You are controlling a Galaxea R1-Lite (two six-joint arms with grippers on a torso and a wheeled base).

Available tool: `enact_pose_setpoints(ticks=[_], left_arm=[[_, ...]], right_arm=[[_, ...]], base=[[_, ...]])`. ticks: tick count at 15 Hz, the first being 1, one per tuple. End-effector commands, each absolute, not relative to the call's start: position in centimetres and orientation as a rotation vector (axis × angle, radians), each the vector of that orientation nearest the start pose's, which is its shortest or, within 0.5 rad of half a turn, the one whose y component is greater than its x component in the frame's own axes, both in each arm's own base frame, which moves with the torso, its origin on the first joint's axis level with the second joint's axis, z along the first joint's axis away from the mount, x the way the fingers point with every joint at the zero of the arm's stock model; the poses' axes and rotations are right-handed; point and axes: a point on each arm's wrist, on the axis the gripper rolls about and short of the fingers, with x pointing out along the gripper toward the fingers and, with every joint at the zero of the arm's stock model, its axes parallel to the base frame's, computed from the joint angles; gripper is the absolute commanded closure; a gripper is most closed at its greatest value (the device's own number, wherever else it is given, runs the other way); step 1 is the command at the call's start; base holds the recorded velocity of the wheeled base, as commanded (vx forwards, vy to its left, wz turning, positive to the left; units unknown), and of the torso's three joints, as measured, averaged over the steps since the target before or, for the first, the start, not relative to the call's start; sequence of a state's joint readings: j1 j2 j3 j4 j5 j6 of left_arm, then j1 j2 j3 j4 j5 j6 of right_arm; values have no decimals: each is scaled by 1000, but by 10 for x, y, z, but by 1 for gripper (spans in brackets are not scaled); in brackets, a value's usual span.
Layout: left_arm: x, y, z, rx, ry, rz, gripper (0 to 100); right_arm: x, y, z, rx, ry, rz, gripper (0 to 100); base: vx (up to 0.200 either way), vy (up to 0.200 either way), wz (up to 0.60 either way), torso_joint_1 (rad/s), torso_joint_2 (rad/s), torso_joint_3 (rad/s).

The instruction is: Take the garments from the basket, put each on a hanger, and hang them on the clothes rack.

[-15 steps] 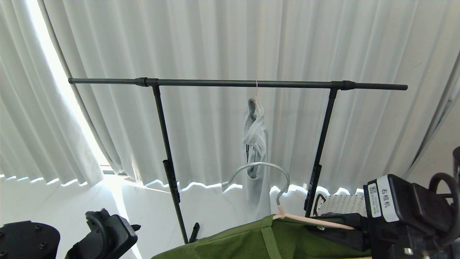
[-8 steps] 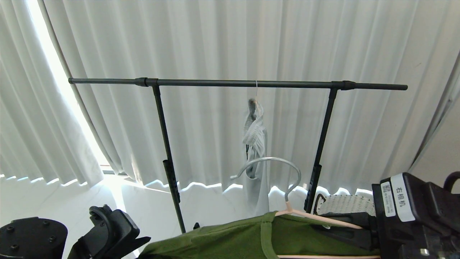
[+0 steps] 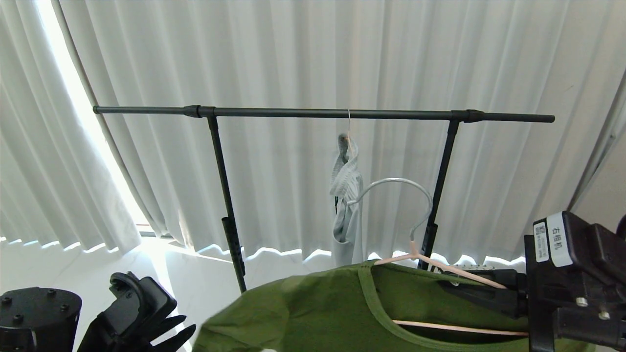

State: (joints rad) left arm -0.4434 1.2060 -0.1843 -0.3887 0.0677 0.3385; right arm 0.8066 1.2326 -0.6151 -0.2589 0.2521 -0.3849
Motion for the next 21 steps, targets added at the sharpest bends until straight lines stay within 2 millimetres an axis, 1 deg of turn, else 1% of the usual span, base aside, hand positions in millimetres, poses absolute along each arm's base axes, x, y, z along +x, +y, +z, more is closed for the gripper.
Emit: enact_pose_setpoints(ticks=[1, 2, 4, 6, 7, 9, 11, 14, 17, 18, 20, 21], left_arm=[[122, -56, 115, 479, 529, -466, 0], [123, -57, 118, 471, 516, -466, 0], [132, -62, 134, 450, 440, -459, 0], [140, -65, 147, 439, 386, -451, 0], [141, -66, 149, 439, 376, -444, 0], [140, -65, 151, 444, 365, -442, 0], [141, -65, 150, 447, 369, -426, 0], [141, -64, 149, 475, 379, -386, 0], [142, -64, 149, 513, 375, -367, 0], [143, -65, 150, 514, 373, -365, 0], [144, -65, 152, 511, 368, -364, 0], [145, -65, 153, 510, 363, -363, 0]], right_arm=[[124, 133, 208, -446, 160, 1090, 100], [127, 131, 207, -445, 166, 1063, 100], [138, 118, 207, -438, 205, 920, 100], [149, 100, 201, -423, 316, 737, 100], [152, 91, 198, -390, 376, 653, 100], [153, 76, 194, -307, 463, 535, 100], [151, 60, 188, -290, 562, 417, 100], [156, 44, 184, -255, 623, 291, 100], [170, 45, 189, -173, 602, 246, 100], [184, 50, 193, -115, 548, 235, 100], [201, 53, 200, -99, 493, 228, 100], [210, 56, 204, -97, 478, 228, 100]], base=[[0, 0, 0, 0, 0, 0], [0, 0, 0, 0, 0, 0], [0, 0, 0, 0, 0, 0], [0, 0, 0, 0, 0, 0], [0, 0, 0, 0, 0, 0], [0, 0, 0, 0, 0, 0], [0, 0, 0, 0, 0, 0], [0, 0, 0, 0, 0, 0], [0, 0, 0, 0, 0, 0], [0, 0, 0, 0, 0, 0], [0, 0, 0, 0, 0, 0], [200, 0, 0, 2, 2, 2]])
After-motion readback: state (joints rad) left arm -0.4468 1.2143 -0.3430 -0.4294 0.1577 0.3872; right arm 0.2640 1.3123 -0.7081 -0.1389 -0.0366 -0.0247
